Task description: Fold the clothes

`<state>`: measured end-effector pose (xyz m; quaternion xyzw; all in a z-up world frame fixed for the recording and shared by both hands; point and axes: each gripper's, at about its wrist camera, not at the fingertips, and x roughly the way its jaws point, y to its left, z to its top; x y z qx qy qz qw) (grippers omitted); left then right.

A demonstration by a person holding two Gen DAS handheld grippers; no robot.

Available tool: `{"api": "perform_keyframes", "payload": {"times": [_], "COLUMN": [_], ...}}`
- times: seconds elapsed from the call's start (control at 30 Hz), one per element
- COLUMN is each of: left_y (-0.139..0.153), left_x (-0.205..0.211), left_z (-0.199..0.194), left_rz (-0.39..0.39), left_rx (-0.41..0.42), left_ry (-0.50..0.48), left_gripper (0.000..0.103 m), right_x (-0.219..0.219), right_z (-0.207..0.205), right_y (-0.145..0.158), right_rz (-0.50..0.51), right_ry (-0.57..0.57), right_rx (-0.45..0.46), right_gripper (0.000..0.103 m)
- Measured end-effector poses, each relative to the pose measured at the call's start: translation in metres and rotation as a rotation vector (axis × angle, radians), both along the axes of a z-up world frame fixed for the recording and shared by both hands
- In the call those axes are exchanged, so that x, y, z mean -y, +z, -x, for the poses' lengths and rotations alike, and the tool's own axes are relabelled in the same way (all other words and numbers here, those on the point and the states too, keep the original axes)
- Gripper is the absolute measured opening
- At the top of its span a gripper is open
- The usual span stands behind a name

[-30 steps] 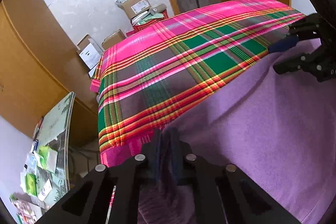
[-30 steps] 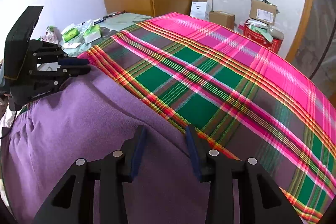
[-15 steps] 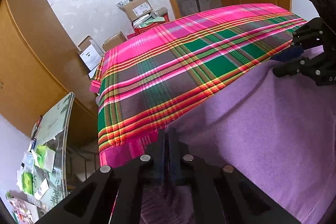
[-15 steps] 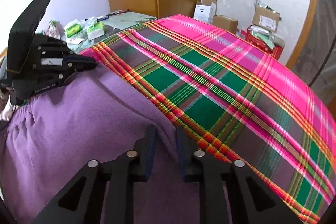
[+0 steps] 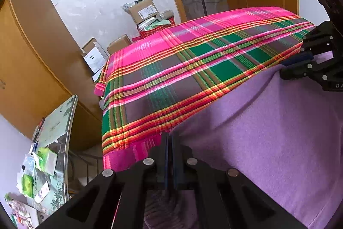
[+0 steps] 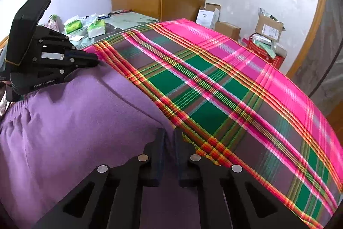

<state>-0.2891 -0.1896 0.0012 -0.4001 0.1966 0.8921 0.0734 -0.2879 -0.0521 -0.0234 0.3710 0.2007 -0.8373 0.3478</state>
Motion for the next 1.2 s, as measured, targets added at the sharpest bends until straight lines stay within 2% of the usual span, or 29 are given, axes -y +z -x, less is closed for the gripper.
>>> {"api": "perform_keyframes", "payload": {"times": [0.57, 1.2], "left_y": [0.028, 0.061], "left_x": [0.000, -0.010], "left_z": [-0.027, -0.083], "left_rz": [-0.016, -0.022], "left_rx": [-0.066, -0.142], "left_ry": [0.018, 0.022], "left_gripper": [0.002, 0.002], "right_x": [-0.002, -0.019], "right_z": [-0.047, -0.115], "right_y": [0.041, 0.078], "right_rz": [0.005, 0.073], "right_ry": [0.002, 0.000], "right_rx": [-0.109, -0.170], "right_gripper": [0.008, 0.008]}}
